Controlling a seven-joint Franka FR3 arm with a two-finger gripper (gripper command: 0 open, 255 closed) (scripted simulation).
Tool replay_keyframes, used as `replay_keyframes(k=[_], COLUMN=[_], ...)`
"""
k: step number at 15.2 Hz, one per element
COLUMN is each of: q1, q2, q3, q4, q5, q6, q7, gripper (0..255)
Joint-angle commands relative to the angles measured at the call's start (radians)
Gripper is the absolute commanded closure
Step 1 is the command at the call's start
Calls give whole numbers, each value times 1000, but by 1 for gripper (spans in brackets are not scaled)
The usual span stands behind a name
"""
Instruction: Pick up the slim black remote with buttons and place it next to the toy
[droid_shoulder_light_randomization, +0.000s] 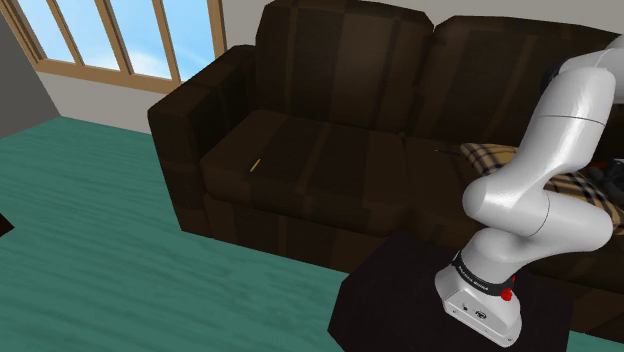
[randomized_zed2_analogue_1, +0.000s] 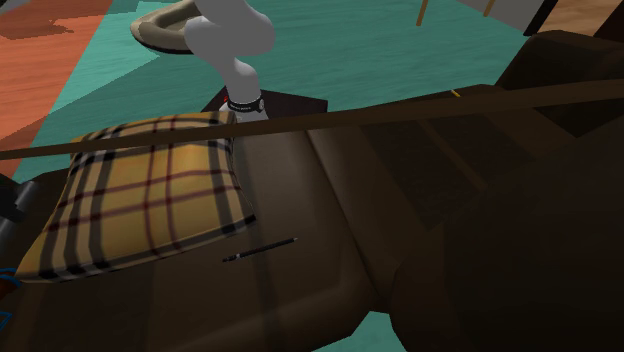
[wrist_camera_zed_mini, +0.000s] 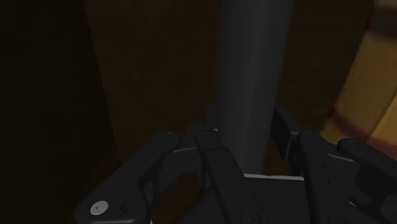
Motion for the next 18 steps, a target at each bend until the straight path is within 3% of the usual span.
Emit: replay_keyframes(k=[1, 10, 18], q1=[-2, -26, -25], q2=[10, 69, 70], q3=[7, 52, 51], q4=[-14, -58, -58], q5=[11, 69, 70], q6=[21, 106, 106], q7=[-7, -47, -48], gripper=[255, 255, 255])
